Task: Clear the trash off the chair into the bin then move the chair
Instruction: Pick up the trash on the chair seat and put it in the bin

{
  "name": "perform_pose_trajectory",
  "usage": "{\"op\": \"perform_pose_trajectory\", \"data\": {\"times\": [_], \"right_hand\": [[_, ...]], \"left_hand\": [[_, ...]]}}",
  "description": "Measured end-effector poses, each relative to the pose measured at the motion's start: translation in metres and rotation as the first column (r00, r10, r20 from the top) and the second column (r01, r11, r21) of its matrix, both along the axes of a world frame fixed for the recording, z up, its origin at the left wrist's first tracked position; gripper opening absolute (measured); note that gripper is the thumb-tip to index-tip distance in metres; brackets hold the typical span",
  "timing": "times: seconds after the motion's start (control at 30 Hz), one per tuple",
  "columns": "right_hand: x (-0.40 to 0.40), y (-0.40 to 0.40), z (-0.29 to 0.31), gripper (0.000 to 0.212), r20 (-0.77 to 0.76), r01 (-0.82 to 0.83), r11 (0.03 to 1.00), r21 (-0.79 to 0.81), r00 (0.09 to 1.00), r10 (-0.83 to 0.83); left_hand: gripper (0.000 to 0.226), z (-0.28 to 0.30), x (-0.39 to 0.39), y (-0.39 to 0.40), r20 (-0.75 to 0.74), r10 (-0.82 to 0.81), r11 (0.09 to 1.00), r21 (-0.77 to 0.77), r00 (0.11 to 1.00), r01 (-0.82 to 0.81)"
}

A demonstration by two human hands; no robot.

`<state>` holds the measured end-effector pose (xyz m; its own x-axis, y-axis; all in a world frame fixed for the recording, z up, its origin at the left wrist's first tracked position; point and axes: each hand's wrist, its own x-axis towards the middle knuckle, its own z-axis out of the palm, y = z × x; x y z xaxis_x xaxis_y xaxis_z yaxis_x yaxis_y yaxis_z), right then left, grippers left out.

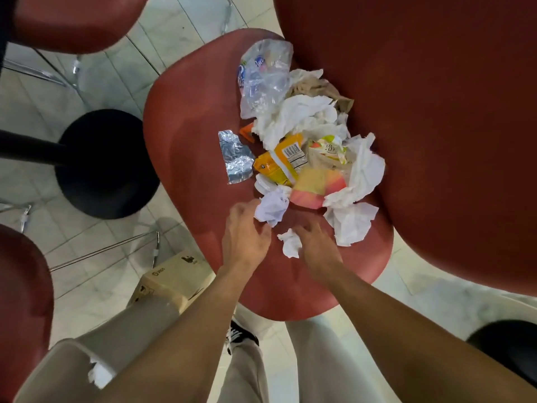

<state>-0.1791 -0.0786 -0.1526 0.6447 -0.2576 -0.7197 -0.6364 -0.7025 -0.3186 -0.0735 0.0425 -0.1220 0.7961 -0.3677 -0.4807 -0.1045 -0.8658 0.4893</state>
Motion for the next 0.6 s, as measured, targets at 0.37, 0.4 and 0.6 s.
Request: {"op": "perform_pose_trajectory", "data": {"times": [0.37,0.4,0.6], "right_hand": [[-0.01,-0.001,0.002,0.033,0.101,0.181,0.978,0.105,0.976,-0.192],[-0.01,-0.001,0.005,0.03,0.121,0.192,0.976,0.106,0.971,-0.204],[-0.005,0.0,0.031,0.026,0.169,0.223,0.973,0.066,0.958,-0.231]], "left_hand": [[0.032,-0.043,0.007,-0.034,-0.081,0.181,0.983,0.047,0.98,-0.178],[0.027,-0.041,0.006,-0.03,-0.085,0.18,0.983,0.044,0.98,-0.177],[0.018,-0.015,-0.001,0.012,-0.076,0.251,0.968,0.031,0.965,-0.249]]}}
